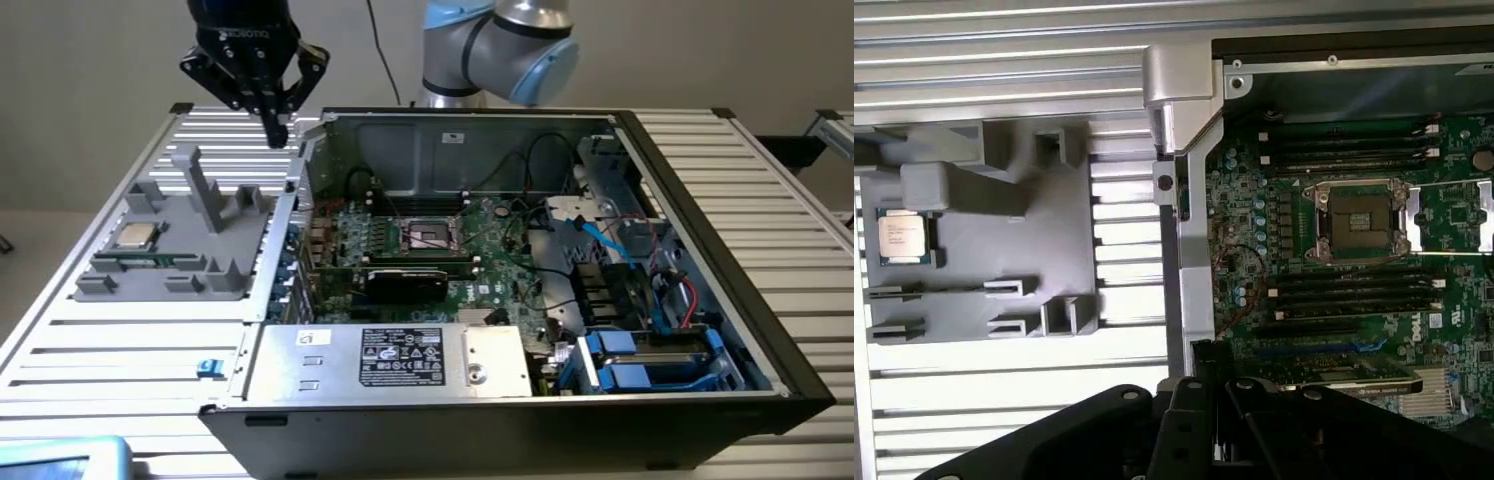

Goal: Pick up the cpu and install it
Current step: 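Reach for the cpu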

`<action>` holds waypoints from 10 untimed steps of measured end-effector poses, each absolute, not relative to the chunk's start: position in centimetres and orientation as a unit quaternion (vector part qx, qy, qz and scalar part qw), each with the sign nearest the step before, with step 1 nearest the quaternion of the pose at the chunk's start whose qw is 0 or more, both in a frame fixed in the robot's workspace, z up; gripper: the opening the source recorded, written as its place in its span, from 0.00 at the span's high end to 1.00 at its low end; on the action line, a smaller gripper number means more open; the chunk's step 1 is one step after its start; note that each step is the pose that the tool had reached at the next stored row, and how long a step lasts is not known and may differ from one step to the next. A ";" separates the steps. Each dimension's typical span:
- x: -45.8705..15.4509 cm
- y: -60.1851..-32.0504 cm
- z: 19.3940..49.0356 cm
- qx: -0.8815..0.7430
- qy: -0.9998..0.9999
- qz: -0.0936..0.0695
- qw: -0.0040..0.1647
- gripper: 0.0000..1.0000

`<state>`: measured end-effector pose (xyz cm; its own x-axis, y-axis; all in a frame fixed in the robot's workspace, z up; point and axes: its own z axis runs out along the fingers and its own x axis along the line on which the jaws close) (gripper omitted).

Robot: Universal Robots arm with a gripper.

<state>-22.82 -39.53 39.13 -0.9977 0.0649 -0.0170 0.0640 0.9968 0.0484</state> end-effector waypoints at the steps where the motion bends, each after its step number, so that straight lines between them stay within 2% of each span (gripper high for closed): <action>1: -23.3 -39.5 39.1 0.032 0.999 0.024 0.009 0.89; 10: -26.9 -39.4 39.0 0.032 0.999 0.024 0.009 0.89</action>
